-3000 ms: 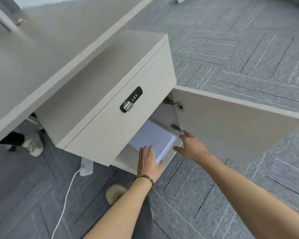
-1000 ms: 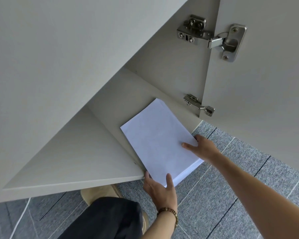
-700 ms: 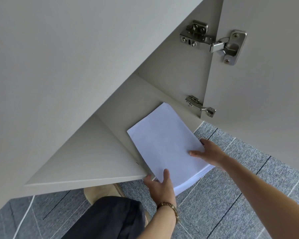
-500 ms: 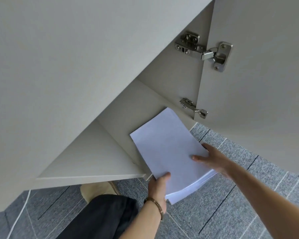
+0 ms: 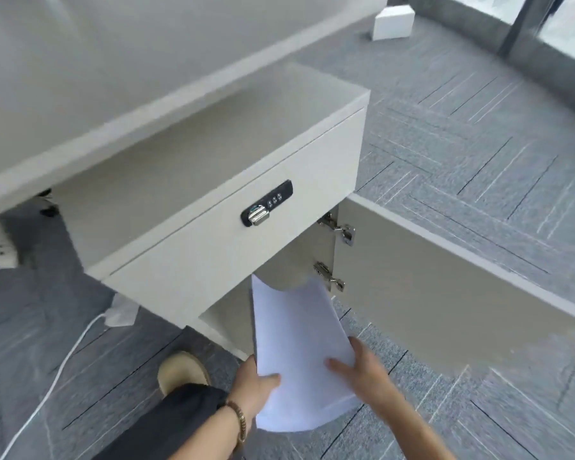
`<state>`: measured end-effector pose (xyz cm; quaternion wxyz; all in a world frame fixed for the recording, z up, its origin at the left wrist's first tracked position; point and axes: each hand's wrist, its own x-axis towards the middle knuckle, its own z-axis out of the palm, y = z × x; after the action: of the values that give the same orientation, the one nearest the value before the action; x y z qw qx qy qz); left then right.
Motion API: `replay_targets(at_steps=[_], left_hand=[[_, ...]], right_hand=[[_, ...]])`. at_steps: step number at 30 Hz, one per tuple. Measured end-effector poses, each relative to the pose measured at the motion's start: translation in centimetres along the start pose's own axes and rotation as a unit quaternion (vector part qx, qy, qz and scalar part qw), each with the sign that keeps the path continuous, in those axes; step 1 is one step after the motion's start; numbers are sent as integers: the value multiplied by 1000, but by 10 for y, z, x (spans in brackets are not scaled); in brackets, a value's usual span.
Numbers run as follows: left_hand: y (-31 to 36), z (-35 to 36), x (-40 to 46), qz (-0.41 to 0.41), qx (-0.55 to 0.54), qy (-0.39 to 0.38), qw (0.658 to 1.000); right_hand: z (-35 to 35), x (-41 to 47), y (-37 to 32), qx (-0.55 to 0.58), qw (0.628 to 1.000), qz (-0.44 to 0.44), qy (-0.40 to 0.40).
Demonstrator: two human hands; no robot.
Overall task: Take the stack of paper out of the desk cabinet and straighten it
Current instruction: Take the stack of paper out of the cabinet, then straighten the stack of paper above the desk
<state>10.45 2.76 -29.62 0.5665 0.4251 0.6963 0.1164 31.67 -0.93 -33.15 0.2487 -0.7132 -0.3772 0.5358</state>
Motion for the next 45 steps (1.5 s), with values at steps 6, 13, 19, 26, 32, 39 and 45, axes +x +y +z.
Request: replay_targets(at_steps=[6, 13, 19, 26, 32, 39, 45], left_hand=[[28, -21, -122, 27, -34, -23, 999], [26, -19, -265, 80, -105, -63, 989], [42, -39, -351, 173, -149, -62, 972], [79, -121, -412, 292, -183, 14, 939], [105, -210, -437, 385, -232, 51, 892], [127, -300, -447, 449, -271, 89, 847], [130, -356, -434, 483, -221, 141, 836]], right_hand=[[-42, -125, -55, -7, 996, -59, 65], [-82, -276, -95, 3, 984, -146, 99], [-97, -362, -137, -1, 971, -215, 102], [-70, -409, -214, 53, 944, -303, 117], [-28, -417, -302, 102, 932, -344, 60], [10, -401, -408, 131, 936, -327, -16], [43, -379, -482, 100, 922, -370, -49]])
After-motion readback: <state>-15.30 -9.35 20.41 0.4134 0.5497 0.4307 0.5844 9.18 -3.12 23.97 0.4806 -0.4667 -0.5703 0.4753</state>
